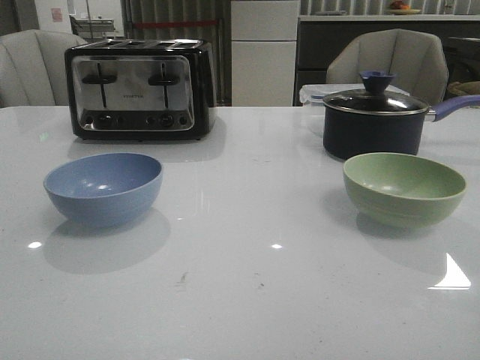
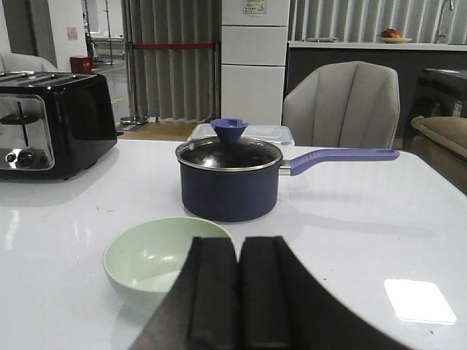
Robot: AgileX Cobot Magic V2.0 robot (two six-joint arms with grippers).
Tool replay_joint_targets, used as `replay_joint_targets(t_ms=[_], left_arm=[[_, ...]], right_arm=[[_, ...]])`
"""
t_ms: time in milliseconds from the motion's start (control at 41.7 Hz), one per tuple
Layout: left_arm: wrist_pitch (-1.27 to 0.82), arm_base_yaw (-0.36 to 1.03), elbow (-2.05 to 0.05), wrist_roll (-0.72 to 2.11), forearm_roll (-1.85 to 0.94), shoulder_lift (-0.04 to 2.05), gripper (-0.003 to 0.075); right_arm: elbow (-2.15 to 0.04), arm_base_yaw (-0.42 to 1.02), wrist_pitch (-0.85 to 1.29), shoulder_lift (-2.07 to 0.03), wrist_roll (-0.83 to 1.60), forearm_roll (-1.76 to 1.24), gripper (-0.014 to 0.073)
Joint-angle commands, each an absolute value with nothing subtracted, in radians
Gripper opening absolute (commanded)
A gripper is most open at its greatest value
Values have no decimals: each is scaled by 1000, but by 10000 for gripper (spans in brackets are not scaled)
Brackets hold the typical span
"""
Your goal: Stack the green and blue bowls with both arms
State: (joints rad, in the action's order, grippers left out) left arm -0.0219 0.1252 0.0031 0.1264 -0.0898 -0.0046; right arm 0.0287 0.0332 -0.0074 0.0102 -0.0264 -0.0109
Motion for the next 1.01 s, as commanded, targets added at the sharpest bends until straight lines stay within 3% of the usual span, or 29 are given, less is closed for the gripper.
replay_joint_targets(t_ms=[0, 312, 600, 744, 984], left_arm=[[119, 132, -4, 121, -89, -24, 94], [-29, 133, -319, 119, -108, 15, 94], [-358, 133, -632, 119, -108, 245, 94], [-493, 133, -658, 119, -108, 351, 94], [-546, 133, -624, 119, -108, 483, 94]], right_arm=[[2, 31, -94, 30, -28, -5, 43], [-309, 31, 147, -6, -28, -7, 43], [-572, 31, 412, -266, -28, -6, 43], [-588, 31, 490, -389, -28, -6, 43], [-585, 31, 547, -568, -28, -6, 43]])
